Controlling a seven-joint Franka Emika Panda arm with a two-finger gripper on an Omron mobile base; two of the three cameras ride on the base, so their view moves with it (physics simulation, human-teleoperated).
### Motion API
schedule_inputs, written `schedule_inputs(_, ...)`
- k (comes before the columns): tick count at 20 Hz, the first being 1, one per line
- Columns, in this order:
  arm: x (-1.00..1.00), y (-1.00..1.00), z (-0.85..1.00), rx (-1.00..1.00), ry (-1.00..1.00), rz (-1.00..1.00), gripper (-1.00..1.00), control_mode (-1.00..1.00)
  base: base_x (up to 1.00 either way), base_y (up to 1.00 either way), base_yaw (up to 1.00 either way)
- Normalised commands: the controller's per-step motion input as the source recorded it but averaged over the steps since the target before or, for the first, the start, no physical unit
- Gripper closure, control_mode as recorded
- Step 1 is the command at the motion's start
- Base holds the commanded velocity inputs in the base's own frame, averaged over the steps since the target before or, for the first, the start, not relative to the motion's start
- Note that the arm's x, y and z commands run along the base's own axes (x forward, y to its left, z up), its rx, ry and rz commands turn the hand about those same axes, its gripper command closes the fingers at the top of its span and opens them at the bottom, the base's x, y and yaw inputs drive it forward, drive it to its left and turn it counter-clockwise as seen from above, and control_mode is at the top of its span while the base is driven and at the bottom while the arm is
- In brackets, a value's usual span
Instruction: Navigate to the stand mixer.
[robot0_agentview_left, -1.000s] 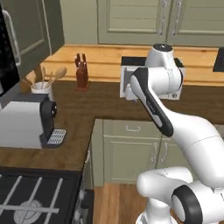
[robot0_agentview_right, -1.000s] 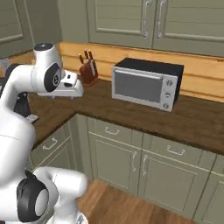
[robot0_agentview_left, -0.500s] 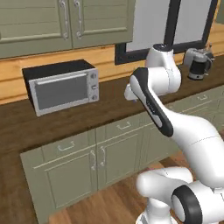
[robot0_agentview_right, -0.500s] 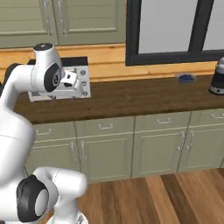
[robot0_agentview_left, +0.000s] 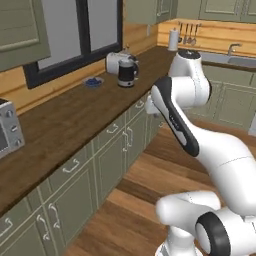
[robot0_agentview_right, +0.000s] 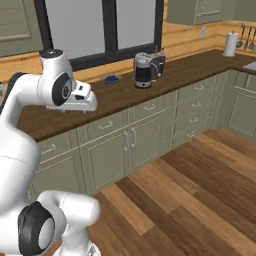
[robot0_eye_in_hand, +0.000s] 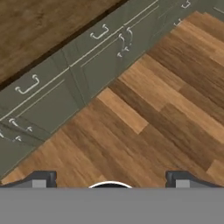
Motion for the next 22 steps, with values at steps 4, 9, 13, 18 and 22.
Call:
schedule_inputs(4,0.00,0.00,0.00,0.00,0.00,0.00,-1.00,1.00,1.00,-0.34,-0.03)
schedule_inputs(9,0.00,0.00,0.00,0.00,0.00,0.00,-1.00,1.00,0.96,-0.70,0.10)
schedule_inputs(13,0.00,0.00,0.00,0.00,0.00,0.00,-1.00,1.00,0.78,-0.86,0.16)
schedule_inputs(18,0.00,0.00,0.00,0.00,0.00,0.00,-1.00,1.00,0.71,-0.89,0.19)
schedule_inputs(22,0.00,0.00,0.00,0.00,0.00,0.00,-1.00,1.00,0.58,-0.84,0.20)
